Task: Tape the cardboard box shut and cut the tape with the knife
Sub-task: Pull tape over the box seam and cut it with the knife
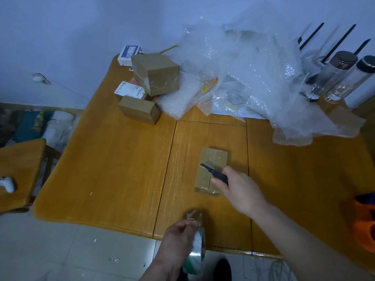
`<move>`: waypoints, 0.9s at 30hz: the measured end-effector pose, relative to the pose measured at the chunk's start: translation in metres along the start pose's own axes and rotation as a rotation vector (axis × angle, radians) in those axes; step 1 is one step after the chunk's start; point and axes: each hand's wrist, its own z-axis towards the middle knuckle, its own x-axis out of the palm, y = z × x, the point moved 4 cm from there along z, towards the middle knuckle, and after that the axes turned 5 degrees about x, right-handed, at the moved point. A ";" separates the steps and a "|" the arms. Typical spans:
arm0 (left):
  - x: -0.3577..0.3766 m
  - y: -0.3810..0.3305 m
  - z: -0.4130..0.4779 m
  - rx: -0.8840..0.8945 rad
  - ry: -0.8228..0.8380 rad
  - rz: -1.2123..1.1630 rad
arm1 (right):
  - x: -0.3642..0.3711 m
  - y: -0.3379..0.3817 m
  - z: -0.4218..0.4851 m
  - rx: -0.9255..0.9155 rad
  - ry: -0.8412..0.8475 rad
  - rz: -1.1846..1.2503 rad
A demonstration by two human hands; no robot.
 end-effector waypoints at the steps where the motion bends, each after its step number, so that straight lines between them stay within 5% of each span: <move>1: 0.001 0.001 -0.001 0.006 0.002 0.005 | 0.006 0.001 0.001 0.012 -0.018 -0.031; 11: 0.001 0.009 -0.002 0.046 0.030 0.041 | 0.010 0.011 0.003 -0.011 -0.113 -0.415; 27: -0.001 0.010 0.002 0.036 0.099 0.041 | 0.018 0.009 0.004 -0.037 -0.188 -0.497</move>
